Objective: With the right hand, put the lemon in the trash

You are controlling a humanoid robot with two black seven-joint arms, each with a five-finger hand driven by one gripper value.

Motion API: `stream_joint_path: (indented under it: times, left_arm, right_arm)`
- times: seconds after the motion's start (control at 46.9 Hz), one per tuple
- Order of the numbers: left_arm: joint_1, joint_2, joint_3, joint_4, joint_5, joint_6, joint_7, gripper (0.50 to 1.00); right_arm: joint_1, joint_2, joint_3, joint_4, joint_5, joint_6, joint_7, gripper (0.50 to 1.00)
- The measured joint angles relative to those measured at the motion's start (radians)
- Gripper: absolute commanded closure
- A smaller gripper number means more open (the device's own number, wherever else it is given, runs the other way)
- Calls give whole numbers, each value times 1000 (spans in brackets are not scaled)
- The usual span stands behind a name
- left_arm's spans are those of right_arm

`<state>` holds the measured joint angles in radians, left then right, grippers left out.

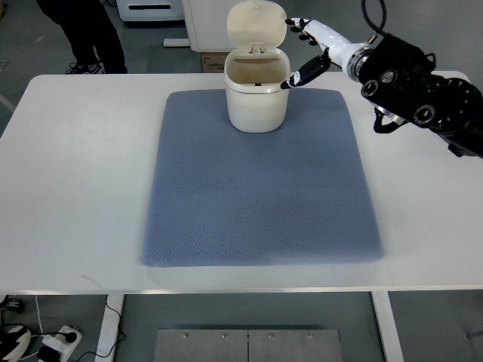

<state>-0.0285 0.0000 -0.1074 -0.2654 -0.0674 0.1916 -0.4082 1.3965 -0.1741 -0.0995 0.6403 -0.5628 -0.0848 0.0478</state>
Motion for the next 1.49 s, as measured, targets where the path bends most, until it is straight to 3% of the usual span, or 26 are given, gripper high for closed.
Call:
stream_joint_path:
  times: [0.405,1.066,1.279,1.492]
  left_arm:
    - [0,0,0,0,0,0,0,500]
    - [0,0,0,0,0,0,0,500]
    - [-1,0,0,0,0,0,0,500]
    - [0,0,0,0,0,0,0,500]
  right_arm:
    - [-150,-121,297,21,160,31,2,519]
    - [-450,-116,1003,21,330,-3,20,515]
    - [-509,-116,1064,21,339,1,116,500]
    - [-590,-116,1026,22,334,3,142,500]
